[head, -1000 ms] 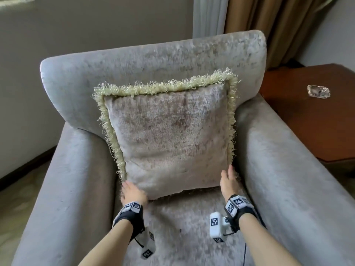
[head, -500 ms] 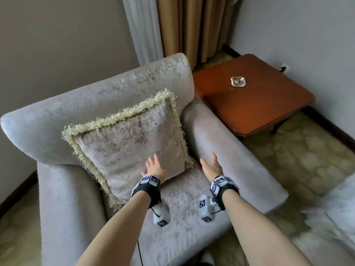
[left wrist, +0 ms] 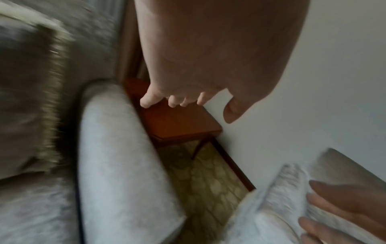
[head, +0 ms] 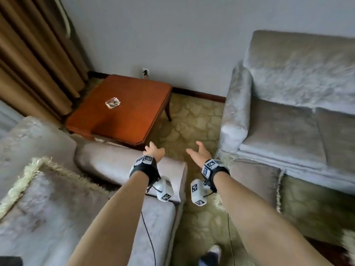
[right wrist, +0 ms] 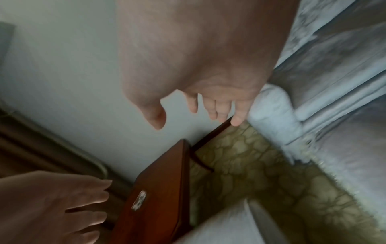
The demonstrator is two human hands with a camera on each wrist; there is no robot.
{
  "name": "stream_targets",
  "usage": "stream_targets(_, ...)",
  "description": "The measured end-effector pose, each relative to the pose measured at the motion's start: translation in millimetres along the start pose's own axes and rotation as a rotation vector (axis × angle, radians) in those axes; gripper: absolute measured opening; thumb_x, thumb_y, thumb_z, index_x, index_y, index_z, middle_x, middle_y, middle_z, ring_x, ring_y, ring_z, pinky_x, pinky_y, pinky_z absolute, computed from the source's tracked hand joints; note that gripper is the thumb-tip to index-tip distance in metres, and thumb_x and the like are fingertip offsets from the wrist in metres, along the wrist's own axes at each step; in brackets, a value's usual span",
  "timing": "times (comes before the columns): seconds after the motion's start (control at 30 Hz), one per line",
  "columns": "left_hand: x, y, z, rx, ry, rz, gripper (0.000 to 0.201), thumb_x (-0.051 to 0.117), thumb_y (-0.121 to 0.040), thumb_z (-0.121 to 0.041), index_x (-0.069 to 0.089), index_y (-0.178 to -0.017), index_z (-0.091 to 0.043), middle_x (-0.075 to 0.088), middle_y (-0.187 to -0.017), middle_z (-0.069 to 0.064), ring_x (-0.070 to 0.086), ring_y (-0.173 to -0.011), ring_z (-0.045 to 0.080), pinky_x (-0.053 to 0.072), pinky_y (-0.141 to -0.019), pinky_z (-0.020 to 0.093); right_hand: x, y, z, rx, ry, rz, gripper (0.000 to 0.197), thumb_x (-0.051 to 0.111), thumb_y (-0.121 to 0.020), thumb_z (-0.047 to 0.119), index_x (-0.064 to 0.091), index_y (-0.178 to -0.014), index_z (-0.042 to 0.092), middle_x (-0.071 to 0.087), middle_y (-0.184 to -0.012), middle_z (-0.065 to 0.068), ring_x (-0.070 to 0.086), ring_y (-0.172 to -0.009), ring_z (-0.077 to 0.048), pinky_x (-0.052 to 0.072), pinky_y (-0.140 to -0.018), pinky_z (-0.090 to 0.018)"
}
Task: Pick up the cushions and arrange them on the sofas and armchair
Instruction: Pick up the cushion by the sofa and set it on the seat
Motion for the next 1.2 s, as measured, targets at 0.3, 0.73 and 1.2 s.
stream_targets(0.3,190,-9,-256,0.293,-0.107,0.253,0.077,0.060,-0.078,-0.041,0.038,-0.143,-0.006,0.040,-0.147,0.018,0.041,-0.133,0.036,0.035,-0.110,0.045,-245,-50,-144,0.227,-0.207,-0.222,0.077,0.060,-0.087,0.046,0.024,-0.148,0.016,0.039,-0.147,-0.012,0.043,-0.131,-0.032,0.040,-0.102,-0.042)
stream_targets(0.73,453,-76,-400,0.435,-0.526,0.489,0.042,0.042,-0.100,-0.018,0.049,-0.134,0.006,0.050,-0.138,0.024,0.047,-0.129,0.034,0.040,-0.098,0.031,-402,-152,-391,0.554,-0.362,-0.458,0.094,0.066,-0.069,0.052,0.029,-0.148,0.017,0.046,-0.143,-0.014,0.048,-0.127,-0.036,0.041,-0.104,-0.047)
stream_targets(1.2,736,-320,-297,0.098,-0.279,0.552,0.053,0.038,-0.103,-0.025,0.029,-0.147,0.002,0.027,-0.154,0.020,0.030,-0.140,0.035,0.028,-0.115,0.043,-373,-378,-723,0.770,-0.305,-0.404,0.076,0.062,-0.084,0.044,0.029,-0.147,0.016,0.043,-0.145,-0.014,0.047,-0.127,-0.035,0.041,-0.105,-0.046)
Point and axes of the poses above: each hand's wrist, its own y-axis away from the middle knuckle, its own x-axis out of the palm, z = x × y, the point moved 8 cm from there along -y, towards the middle knuckle
